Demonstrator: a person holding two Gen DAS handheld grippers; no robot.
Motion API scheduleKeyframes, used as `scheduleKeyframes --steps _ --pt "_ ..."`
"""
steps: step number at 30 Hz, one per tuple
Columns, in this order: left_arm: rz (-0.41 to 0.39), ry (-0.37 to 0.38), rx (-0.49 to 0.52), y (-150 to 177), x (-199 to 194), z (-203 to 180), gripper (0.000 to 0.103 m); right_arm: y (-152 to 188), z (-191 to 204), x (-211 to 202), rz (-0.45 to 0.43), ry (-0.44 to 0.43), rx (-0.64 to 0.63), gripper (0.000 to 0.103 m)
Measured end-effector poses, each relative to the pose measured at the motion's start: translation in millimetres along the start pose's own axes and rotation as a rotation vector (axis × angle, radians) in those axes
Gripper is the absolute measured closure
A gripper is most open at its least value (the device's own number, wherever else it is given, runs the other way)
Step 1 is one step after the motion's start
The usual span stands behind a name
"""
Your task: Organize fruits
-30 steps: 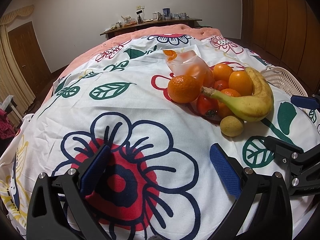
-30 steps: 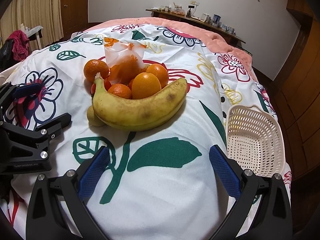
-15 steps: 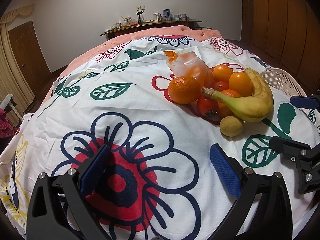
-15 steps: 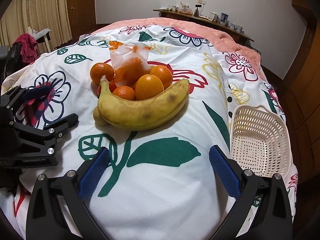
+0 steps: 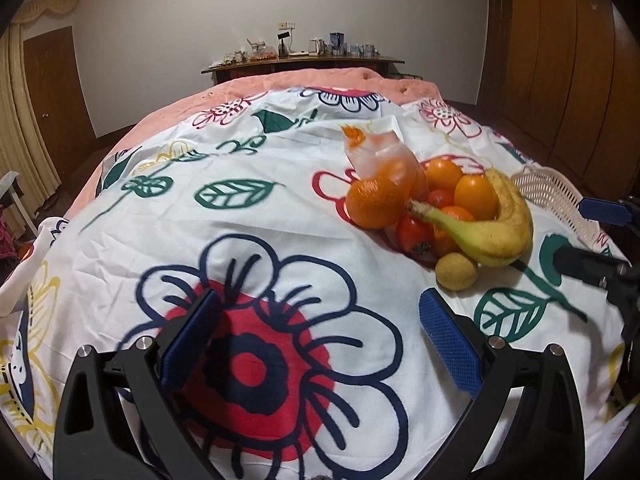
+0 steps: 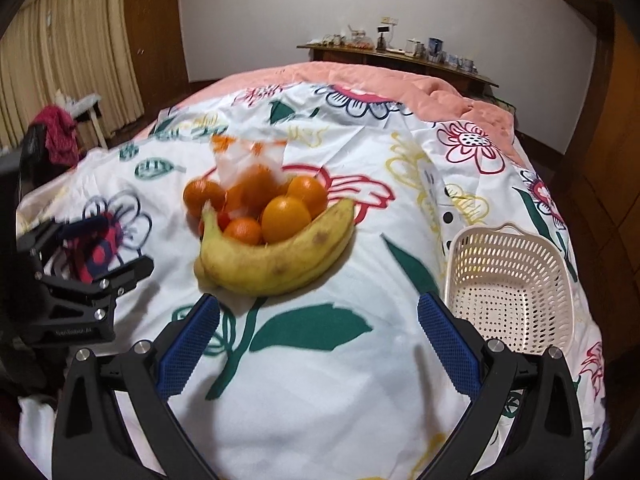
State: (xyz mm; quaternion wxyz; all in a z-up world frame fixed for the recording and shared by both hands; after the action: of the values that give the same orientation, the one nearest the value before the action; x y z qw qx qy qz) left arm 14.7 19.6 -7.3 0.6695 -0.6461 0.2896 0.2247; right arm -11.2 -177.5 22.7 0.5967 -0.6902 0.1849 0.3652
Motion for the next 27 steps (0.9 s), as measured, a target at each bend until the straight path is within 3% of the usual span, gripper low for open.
scheduleKeyframes --steps 8,18,20,27 --pt "-0.016 -0.032 -0.005 -13 -3 6 0.002 -20 -17 -1 -0.02 -0.046 0.098 0.005" --pt "-0.028 0.012 0.011 -42 -1 -4 0.003 -17 -21 10 -0.017 -0.054 0.15 0.005" --pt "-0.016 0.022 0.014 -49 6 -7 0.012 -16 -23 10 -0.022 -0.056 0.164 0.005" --pt "0.076 0.06 -0.059 -59 42 -6 0.026 -13 -30 11 -0.028 -0.061 0.193 0.005"
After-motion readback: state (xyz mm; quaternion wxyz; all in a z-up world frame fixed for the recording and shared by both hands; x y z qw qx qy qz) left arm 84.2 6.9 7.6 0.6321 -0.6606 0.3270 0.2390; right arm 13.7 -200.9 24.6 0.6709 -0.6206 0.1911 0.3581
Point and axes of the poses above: each gripper's, at about its wrist camera, not at the fingertips, and x roughly the way its jaws point, z to its left, y to its underside, the point moved 4 cm from there along x, roughly the way its jaws point, and after that the axes turned 2 degrees about y, right-handed, at the moved point
